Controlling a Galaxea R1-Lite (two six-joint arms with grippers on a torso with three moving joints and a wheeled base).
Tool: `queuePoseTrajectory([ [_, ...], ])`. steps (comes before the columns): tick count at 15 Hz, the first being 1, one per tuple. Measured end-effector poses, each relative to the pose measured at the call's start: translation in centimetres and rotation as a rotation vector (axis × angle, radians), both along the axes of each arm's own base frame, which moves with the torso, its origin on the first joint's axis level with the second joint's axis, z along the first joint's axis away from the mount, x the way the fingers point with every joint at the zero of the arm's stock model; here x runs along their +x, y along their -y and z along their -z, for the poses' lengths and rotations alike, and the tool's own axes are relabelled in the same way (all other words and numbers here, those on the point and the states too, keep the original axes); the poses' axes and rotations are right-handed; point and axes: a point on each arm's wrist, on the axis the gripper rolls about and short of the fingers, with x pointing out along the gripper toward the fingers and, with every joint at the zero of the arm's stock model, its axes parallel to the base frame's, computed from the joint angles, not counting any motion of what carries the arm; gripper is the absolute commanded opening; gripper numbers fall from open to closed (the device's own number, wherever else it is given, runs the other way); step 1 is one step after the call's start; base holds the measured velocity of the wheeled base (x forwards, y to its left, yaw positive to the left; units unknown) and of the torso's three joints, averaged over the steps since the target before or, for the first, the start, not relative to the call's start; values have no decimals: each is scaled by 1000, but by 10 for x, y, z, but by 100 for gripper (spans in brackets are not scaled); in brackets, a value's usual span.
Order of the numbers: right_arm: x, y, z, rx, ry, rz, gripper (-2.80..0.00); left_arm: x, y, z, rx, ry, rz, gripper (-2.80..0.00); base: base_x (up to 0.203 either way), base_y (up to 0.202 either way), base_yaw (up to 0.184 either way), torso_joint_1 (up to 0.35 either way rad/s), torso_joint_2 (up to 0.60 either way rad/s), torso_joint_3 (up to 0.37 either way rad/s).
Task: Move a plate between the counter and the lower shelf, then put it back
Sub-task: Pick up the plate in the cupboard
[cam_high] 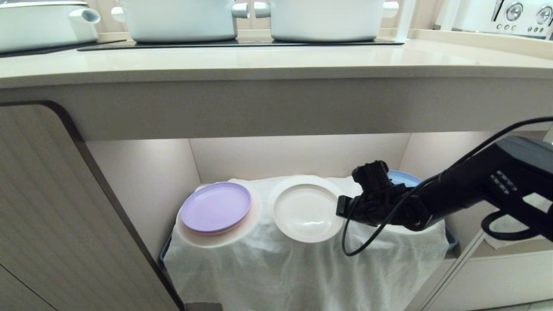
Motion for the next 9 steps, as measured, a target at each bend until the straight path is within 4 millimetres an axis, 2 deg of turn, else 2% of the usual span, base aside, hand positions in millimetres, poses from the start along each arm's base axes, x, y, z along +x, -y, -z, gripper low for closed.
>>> queuePoseTrajectory([
  [9, -12, 6, -11, 2, -4, 2, -280, 0, 0, 0, 0, 0, 0, -280, 0, 0, 0, 0, 0, 0],
])
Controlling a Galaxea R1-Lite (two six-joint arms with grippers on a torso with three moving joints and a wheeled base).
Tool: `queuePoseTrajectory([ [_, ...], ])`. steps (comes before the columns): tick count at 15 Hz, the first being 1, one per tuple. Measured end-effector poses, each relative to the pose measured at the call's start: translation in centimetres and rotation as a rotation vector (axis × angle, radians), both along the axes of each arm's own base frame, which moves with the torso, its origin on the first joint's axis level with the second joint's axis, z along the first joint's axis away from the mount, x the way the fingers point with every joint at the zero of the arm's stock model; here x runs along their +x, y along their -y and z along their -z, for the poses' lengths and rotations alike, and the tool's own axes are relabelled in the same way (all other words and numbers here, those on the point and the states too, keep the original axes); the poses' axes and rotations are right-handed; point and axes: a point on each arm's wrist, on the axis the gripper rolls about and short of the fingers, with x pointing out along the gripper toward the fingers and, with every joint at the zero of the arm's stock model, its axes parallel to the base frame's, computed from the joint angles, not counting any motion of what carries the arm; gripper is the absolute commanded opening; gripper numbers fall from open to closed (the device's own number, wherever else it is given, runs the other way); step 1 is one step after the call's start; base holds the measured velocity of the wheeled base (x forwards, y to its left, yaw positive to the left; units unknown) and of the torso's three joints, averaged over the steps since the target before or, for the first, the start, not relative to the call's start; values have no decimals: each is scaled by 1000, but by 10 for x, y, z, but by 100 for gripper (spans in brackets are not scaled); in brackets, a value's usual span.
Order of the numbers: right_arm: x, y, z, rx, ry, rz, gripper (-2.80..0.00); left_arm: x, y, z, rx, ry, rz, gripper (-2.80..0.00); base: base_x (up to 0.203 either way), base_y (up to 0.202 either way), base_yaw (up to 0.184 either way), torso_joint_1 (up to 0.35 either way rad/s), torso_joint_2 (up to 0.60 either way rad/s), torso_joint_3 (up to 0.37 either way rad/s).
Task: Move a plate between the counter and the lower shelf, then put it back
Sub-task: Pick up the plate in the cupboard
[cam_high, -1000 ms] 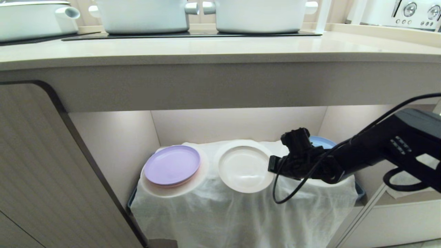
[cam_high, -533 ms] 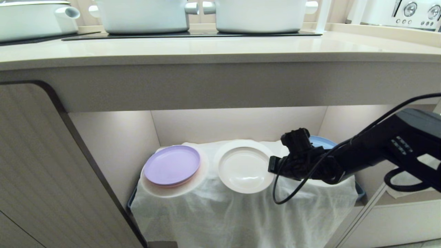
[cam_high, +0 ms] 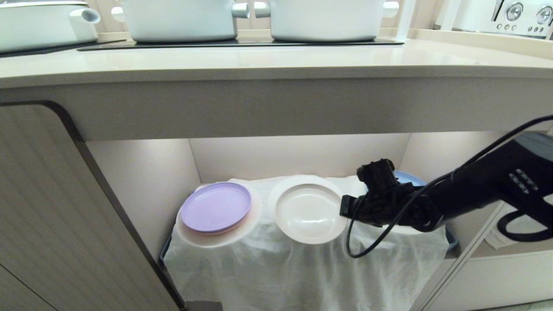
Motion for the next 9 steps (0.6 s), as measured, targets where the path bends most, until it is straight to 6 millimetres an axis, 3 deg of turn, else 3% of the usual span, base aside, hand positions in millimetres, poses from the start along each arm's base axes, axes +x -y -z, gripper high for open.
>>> queuePoseTrajectory([
  [9, -36, 16, -9, -16, -39, -8, -280, 0, 0, 0, 0, 0, 0, -280, 0, 0, 0, 0, 0, 0],
])
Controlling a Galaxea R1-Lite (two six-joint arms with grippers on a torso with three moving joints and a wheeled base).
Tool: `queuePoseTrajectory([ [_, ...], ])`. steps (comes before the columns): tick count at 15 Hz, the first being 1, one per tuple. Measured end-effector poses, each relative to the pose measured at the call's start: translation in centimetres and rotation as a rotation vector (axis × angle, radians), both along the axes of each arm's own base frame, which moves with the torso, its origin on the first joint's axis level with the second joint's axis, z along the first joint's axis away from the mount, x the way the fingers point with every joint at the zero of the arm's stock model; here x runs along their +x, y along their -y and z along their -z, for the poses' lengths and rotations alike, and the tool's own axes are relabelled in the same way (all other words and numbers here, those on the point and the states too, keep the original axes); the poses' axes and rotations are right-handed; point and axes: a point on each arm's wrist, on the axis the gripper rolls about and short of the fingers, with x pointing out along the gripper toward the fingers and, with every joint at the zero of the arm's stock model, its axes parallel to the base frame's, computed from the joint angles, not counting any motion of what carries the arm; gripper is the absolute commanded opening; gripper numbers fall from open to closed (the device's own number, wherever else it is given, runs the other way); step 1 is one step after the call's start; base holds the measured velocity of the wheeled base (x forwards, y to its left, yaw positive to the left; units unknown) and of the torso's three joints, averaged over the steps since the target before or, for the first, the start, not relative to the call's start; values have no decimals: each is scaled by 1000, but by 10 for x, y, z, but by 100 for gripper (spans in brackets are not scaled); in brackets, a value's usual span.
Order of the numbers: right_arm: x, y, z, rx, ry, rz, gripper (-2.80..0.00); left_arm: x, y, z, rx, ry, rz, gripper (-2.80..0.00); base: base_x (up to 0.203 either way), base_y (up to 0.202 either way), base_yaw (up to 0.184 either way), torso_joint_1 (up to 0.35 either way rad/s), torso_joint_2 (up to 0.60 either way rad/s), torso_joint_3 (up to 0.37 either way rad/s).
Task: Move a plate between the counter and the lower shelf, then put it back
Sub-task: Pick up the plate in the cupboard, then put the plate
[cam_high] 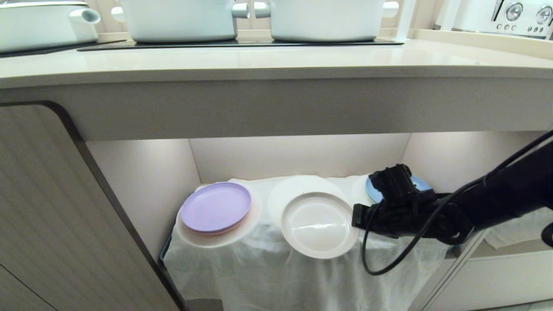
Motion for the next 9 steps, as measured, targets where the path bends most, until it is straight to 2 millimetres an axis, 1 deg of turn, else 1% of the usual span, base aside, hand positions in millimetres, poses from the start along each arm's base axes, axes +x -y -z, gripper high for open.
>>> queuePoseTrajectory([
  [9, -46, 22, -19, -27, 9, -27, -280, 0, 0, 0, 0, 0, 0, -280, 0, 0, 0, 0, 0, 0],
])
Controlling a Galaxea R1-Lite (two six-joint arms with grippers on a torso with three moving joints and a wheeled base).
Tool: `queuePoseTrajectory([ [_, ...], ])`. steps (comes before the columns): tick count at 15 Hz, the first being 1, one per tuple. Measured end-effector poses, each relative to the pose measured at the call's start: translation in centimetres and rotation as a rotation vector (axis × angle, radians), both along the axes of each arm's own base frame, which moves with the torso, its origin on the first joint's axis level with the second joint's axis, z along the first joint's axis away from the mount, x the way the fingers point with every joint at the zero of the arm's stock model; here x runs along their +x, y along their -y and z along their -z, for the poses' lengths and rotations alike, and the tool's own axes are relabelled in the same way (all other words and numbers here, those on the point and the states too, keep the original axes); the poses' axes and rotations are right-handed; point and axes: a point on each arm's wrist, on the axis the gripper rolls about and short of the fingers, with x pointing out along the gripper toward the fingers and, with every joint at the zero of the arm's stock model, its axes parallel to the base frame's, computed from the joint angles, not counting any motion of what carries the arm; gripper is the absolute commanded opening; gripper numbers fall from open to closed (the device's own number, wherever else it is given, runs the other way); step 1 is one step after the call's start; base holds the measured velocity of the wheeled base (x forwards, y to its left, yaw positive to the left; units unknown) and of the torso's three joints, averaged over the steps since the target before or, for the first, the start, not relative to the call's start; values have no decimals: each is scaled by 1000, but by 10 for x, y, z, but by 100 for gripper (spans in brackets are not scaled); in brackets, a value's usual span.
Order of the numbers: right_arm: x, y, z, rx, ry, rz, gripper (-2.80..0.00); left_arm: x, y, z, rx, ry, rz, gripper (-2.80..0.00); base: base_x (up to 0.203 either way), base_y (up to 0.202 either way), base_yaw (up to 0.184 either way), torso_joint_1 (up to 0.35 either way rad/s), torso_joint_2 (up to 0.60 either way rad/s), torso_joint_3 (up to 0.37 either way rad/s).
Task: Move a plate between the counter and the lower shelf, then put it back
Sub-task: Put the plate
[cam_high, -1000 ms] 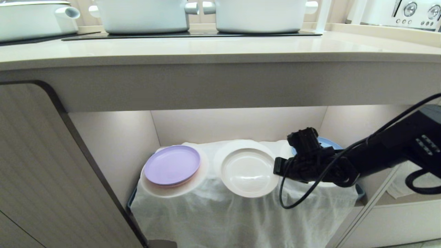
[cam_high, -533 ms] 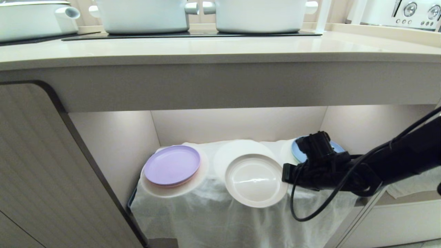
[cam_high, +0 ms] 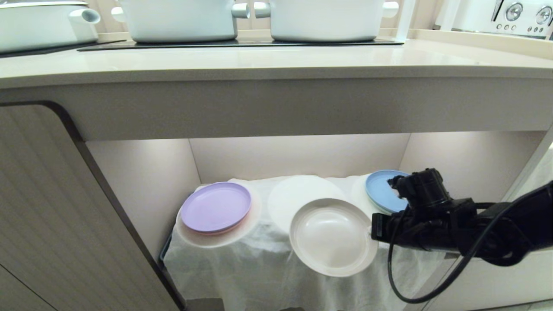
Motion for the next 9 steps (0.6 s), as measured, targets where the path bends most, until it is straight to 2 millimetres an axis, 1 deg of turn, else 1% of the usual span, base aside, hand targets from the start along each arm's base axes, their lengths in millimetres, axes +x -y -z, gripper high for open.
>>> queuePoseTrajectory([
  [6, -39, 17, -9, 1, -1, 1, -280, 0, 0, 0, 0, 0, 0, -280, 0, 0, 0, 0, 0, 0],
  [9, -65, 28, -18, 11, -6, -9, -280, 0, 0, 0, 0, 0, 1, -280, 0, 0, 0, 0, 0, 0],
])
